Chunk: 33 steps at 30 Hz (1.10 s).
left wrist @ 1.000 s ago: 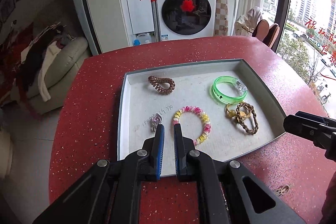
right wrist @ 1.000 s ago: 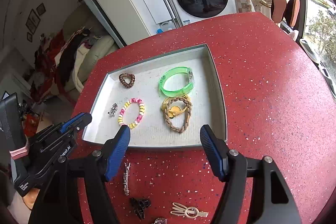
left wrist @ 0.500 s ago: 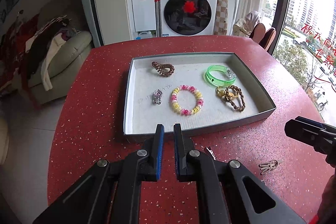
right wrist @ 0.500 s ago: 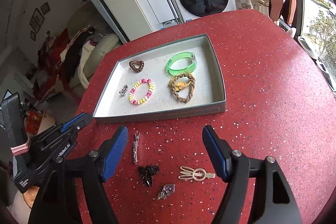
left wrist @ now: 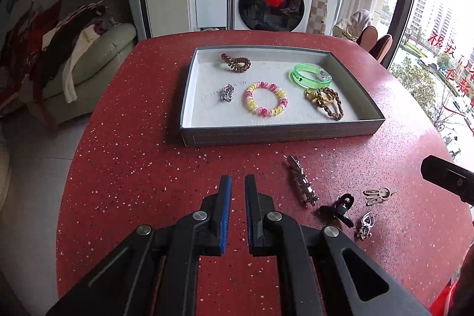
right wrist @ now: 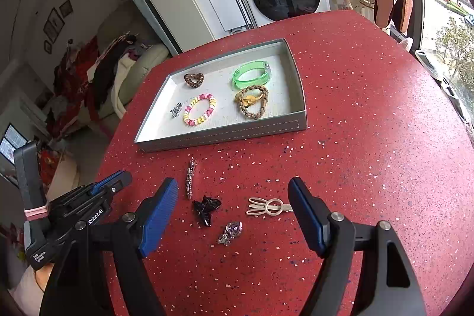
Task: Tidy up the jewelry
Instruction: 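Move both tools toward the hair clips lying beside the tray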
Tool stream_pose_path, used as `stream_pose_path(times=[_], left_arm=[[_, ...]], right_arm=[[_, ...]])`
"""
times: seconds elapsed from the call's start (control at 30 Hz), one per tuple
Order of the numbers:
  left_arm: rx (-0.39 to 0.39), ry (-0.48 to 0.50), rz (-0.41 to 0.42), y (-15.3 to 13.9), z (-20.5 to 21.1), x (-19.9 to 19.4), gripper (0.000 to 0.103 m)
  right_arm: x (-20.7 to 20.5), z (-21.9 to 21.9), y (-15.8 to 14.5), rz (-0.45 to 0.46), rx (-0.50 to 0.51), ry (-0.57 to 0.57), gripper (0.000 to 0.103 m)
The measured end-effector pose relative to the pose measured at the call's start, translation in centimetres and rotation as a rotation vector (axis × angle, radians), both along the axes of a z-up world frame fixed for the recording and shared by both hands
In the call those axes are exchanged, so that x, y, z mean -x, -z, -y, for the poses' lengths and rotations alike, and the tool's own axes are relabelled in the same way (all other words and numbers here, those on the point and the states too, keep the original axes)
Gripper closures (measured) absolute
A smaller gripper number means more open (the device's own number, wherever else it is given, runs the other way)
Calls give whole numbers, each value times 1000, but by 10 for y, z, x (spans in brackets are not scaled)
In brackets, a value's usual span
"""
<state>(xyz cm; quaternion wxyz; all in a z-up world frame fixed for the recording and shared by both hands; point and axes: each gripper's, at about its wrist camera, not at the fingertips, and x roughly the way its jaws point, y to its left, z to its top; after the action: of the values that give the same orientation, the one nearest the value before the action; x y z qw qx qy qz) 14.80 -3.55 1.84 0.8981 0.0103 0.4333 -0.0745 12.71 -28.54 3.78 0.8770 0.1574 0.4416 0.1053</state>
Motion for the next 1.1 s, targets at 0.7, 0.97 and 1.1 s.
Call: stream_pose_path(times=[0.7,0.97,1.1], left_arm=[[-33,-21,18,17,8,22,0],[-67,9,-21,26,19,31,0],[-103,16,-32,31,22,31,0]], right_arm=[[27,-1,6,71,-11,-34,0],[33,10,21,19,27,-33,0],[38,24,26,-2,39,-16,0]])
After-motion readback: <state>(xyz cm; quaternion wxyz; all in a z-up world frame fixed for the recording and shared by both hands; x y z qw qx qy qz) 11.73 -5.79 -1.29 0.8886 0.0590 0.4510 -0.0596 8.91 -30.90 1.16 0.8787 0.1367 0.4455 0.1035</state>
